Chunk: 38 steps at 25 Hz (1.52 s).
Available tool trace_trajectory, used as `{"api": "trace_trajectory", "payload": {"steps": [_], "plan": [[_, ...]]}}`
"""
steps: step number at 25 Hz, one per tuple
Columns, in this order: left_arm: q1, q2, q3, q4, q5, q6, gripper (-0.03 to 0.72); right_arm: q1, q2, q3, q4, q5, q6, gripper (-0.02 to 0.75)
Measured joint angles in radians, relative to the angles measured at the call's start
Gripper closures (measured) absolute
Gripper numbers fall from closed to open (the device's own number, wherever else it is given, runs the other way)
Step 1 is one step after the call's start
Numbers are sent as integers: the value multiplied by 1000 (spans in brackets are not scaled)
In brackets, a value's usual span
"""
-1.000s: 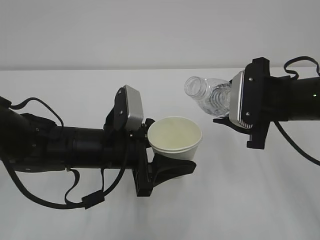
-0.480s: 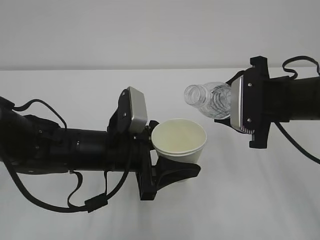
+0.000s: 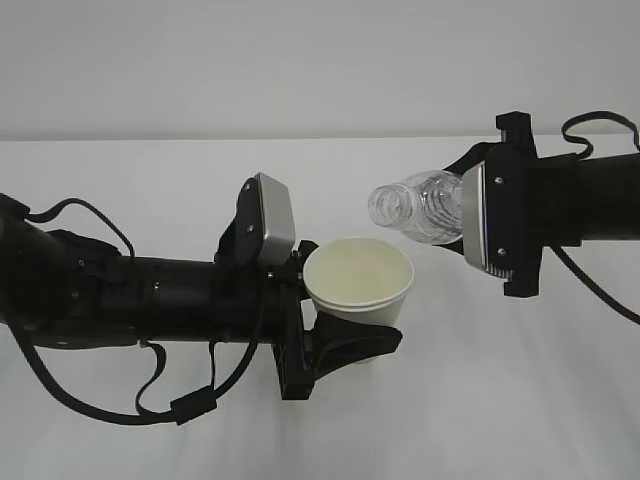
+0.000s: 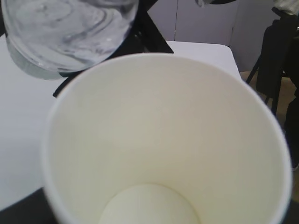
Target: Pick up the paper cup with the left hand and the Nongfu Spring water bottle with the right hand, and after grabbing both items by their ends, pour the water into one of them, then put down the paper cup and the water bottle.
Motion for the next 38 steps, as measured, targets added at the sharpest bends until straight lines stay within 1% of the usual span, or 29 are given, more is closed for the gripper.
{"api": "trace_trajectory", "payload": {"steps": [10,15,19,23,28,38], "plan": [[0,0,0,8,0,0,200,0,0,0,96,-2,-148,246],[0,0,0,9,0,0,200,0,0,0,175,-17,-247,246],[0,0,0,9,0,0,200,0,0,0,195,-30,-286,246],[0,0,0,10,0,0,201,0,0,0,260,-45,-357,246],[0,0,0,10,0,0,201,0,0,0,278,-65,-402,246],[0,0,0,12,0,0,201,0,0,0,278,-88,-472,246]]}}
